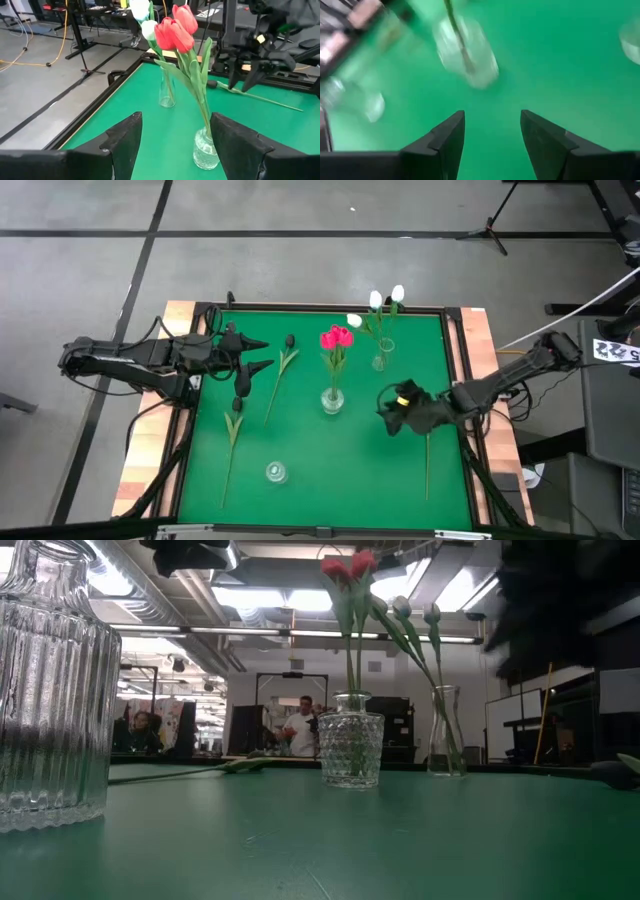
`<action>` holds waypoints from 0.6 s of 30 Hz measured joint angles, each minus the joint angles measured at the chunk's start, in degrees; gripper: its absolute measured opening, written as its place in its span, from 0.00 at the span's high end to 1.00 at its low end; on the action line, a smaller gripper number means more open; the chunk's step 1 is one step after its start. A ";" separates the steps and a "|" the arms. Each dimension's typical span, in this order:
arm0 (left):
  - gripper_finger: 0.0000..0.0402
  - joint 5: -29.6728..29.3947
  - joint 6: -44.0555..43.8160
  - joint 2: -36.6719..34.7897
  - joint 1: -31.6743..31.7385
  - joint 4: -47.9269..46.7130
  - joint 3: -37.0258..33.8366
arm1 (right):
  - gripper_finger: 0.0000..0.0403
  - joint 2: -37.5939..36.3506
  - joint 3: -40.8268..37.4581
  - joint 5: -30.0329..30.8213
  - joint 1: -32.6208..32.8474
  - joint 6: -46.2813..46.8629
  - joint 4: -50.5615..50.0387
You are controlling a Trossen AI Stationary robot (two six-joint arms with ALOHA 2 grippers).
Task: Sort flowers into vase by color
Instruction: Put the bottom right black tulip into the bottom transparent flower vase
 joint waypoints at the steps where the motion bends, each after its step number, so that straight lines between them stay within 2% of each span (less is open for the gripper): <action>1: 0.43 0.00 0.48 -0.02 0.00 -0.01 0.00 | 0.52 0.21 0.87 -1.50 1.33 3.52 -3.86; 7: 0.43 0.00 1.14 0.00 0.00 -0.09 0.00 | 0.52 2.50 7.30 -7.85 7.18 22.35 -25.29; 9: 0.43 0.00 1.08 -0.02 0.00 -0.17 0.00 | 0.52 3.76 8.87 -12.88 7.91 26.65 -31.63; 11: 0.43 0.00 0.83 -0.01 0.00 -0.62 0.00 | 0.52 5.32 9.43 -18.45 7.87 27.41 -35.05; 15: 0.43 0.02 0.23 -0.01 0.00 -1.38 0.00 | 0.52 7.82 9.54 -19.86 7.69 27.34 -35.20; 18: 0.43 0.02 -1.17 0.00 0.00 -1.45 0.00 | 0.52 9.90 9.54 -24.34 6.45 27.58 -37.98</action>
